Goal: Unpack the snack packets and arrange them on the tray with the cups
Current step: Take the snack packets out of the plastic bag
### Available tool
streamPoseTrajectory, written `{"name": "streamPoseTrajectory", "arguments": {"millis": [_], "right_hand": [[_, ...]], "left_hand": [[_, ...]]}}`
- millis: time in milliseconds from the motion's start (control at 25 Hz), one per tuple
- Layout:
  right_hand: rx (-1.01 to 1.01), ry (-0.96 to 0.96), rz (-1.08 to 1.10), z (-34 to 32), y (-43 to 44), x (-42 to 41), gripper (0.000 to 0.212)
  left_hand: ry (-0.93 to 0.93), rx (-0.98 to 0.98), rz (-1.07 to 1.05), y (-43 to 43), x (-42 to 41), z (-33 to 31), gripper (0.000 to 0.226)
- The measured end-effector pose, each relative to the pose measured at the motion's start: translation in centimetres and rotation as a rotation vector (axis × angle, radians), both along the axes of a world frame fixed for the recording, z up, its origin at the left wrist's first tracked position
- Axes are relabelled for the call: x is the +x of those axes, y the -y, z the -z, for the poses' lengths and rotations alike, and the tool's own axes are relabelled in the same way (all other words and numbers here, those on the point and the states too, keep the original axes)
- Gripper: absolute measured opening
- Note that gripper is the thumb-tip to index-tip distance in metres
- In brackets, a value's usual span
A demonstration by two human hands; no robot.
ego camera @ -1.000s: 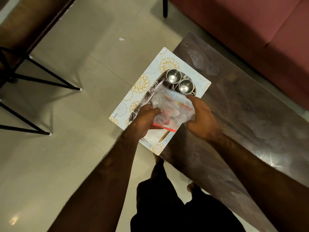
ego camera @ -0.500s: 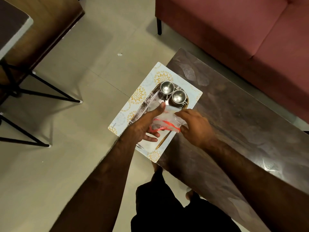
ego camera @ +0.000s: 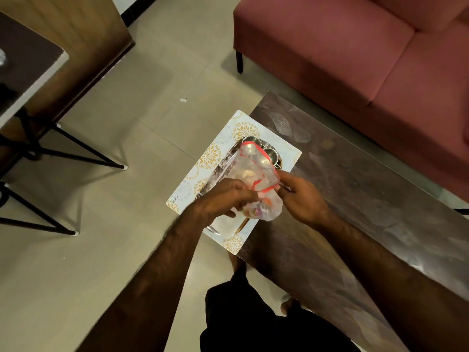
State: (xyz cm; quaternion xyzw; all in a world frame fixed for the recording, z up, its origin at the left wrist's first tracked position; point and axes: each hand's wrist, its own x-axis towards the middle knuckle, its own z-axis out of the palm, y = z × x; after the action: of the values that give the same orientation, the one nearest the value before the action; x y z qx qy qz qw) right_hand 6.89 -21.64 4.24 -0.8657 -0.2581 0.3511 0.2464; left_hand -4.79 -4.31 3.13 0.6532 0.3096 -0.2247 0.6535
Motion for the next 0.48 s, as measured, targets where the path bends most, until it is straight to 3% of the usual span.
{"name": "streamPoseTrajectory", "arguments": {"millis": [160, 280, 480], "right_hand": [[0.225, -0.191, 0.223, -2.0, -0.1, -0.6, 0.029], [0.219, -0.347, 0.274, -2.9, -0.6, -1.4, 0.032], [0.2, -0.173, 0.362, -3.1, -1.7, -1.9, 0.049]], "left_hand": [[0.114, 0.169, -0.088, 0.8, -0.3, 0.3, 0.036], [0.197, 0.178, -0.089, 2.4, -0.3, -0.2, 0.036], [0.351, 0.101, -0.122, 3.9, -0.8, -1.0, 0.023]]}}
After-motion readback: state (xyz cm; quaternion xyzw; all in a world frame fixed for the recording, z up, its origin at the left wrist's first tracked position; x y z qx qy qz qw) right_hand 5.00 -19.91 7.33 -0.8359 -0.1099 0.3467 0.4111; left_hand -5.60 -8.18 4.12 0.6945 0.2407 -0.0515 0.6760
